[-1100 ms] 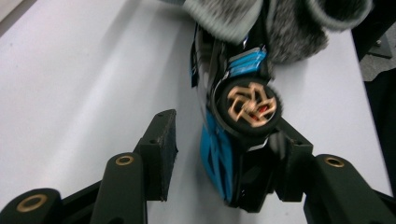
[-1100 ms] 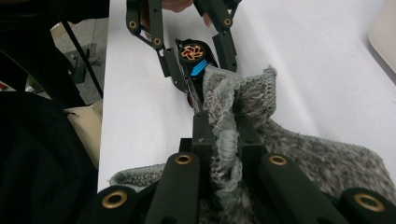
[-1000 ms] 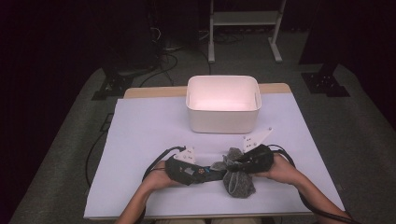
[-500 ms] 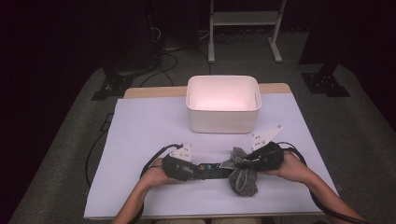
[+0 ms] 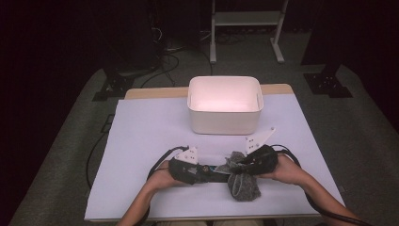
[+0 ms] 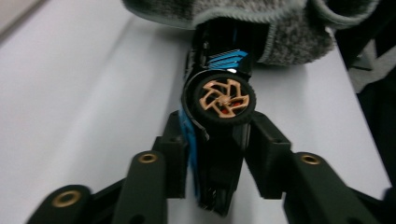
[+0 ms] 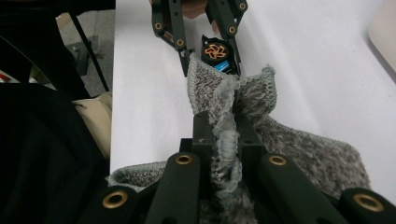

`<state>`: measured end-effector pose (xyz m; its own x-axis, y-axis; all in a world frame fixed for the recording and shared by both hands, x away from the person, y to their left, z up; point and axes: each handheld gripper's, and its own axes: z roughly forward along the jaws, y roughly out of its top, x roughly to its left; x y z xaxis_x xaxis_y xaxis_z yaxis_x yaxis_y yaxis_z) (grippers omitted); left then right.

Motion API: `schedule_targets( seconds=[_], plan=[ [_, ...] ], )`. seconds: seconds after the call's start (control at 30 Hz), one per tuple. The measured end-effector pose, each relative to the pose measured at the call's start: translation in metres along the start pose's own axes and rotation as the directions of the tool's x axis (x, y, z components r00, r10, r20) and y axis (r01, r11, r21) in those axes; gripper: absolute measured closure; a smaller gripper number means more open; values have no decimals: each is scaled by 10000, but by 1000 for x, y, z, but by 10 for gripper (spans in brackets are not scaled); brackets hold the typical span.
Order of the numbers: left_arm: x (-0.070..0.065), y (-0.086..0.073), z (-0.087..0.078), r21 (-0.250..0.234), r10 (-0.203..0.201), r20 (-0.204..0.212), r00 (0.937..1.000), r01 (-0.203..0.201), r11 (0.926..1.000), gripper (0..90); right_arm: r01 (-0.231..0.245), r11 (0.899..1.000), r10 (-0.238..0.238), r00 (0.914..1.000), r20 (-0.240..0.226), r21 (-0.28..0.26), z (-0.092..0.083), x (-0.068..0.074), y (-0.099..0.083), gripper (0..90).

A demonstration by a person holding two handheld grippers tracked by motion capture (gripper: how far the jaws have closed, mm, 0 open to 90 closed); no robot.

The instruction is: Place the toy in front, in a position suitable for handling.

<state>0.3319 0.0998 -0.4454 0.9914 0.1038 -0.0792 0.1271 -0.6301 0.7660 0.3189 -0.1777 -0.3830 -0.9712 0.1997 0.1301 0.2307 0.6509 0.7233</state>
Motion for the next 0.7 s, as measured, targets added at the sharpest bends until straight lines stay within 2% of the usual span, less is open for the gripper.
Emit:
schedule_targets(
  seconds=[0.07,0.2,0.3,0.37,0.5,0.7],
  plan=[
    [-1,1,5,79,22,84,10000,-23,10000,550,-142,9999,142,9999,-22,-84,-1,0,-3,817],
    [-1,4,12,-14,-17,135,9999,17,10000,547,-251,9994,250,9997,-36,-250,-4,0,-9,817],
    [1,3,12,-56,50,47,10000,-49,10000,621,-318,9988,317,9995,-37,-373,-5,-1,-11,816],
    [0,2,11,-107,13,8,10000,-13,9999,630,-359,9983,358,9994,-20,-459,-5,-1,-12,816],
    [0,2,5,83,93,-70,9999,-92,9999,637,-310,9980,314,9995,66,-549,-5,-2,-11,817],
    [2,-9,-19,-199,-46,-275,9996,41,9998,638,-333,9977,341,9993,120,-584,-5,-4,-10,817]
  ],
)
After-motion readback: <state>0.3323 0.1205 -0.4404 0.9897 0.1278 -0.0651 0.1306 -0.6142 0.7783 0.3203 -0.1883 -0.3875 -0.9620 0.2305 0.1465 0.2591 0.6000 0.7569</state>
